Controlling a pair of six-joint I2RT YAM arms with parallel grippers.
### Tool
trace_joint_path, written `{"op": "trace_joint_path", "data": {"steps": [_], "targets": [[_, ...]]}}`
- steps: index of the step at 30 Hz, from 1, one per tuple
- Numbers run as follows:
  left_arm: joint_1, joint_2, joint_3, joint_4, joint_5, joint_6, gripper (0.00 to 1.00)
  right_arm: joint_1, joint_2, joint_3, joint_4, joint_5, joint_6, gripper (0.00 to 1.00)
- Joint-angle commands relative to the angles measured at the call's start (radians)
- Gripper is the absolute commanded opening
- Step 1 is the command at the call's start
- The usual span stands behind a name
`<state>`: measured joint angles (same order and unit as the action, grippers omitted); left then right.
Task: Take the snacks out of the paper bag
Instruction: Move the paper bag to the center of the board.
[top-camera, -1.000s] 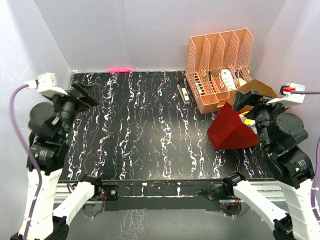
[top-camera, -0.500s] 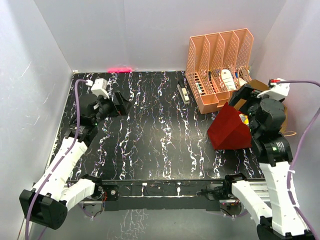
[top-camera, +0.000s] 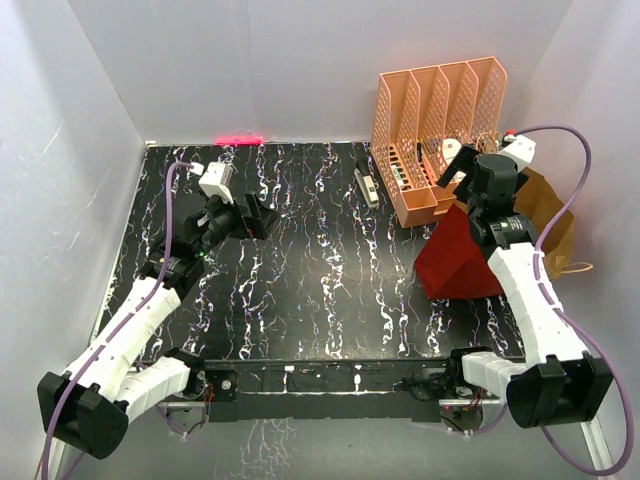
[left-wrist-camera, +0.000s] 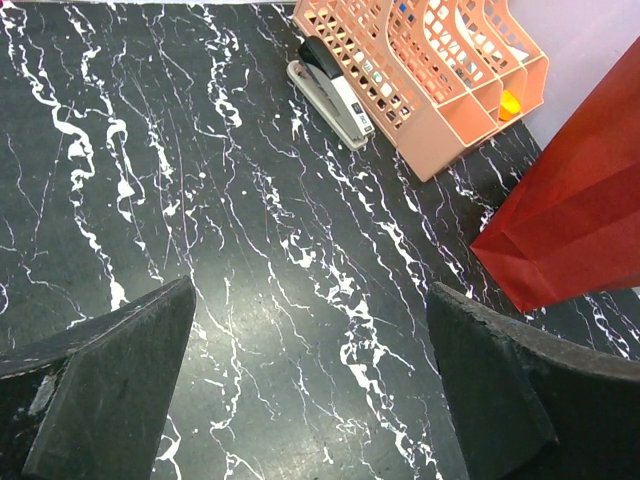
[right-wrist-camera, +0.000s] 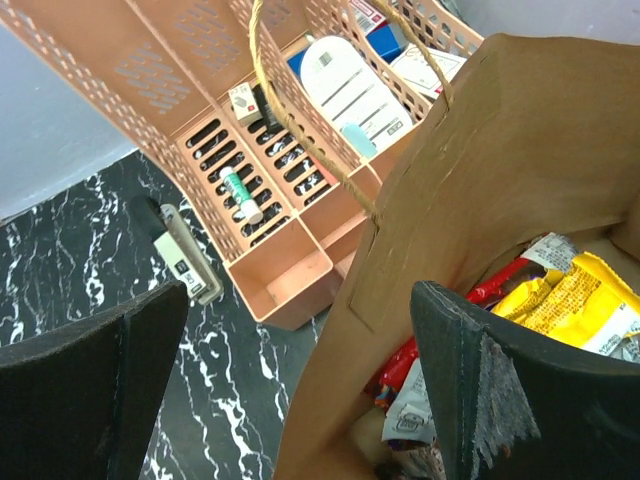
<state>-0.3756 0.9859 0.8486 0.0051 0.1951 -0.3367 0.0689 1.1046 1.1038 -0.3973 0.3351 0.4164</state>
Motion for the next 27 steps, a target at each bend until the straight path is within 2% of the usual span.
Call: {"op": "trace_joint_path", "data": {"steps": [1, 6, 9, 15, 17, 20, 27], "targets": [[-0.012, -0.018, -0.006, 0.054, 0.007, 0.031, 0.98, -0.009, 0.039, 0.073, 0.166, 0.081, -0.008, 0.98], [-0.024, -0.011, -0.004, 0.057, 0.007, 0.035, 0.98, -0.013, 0.131, 0.139, 0.256, 0.140, -0.091, 0.98], [-0.027, -0.008, -0.004, 0.054, 0.001, 0.036, 0.98, -0.015, 0.197, 0.174, 0.292, 0.161, -0.125, 0.89], [-0.031, -0.006, -0.002, 0.046, -0.025, 0.041, 0.98, -0.019, 0.314, 0.190, 0.371, 0.174, -0.163, 0.86], [-0.031, -0.004, -0.004, 0.041, -0.036, 0.040, 0.98, -0.018, 0.335, 0.196, 0.386, 0.158, -0.173, 0.71], [-0.035, -0.001, -0.005, 0.033, -0.058, 0.035, 0.98, -0.020, 0.345, 0.200, 0.387, 0.121, -0.159, 0.35], [-0.038, 0.013, -0.002, 0.026, -0.068, 0.032, 0.98, -0.019, 0.288, 0.169, 0.357, -0.007, -0.128, 0.13]]}}
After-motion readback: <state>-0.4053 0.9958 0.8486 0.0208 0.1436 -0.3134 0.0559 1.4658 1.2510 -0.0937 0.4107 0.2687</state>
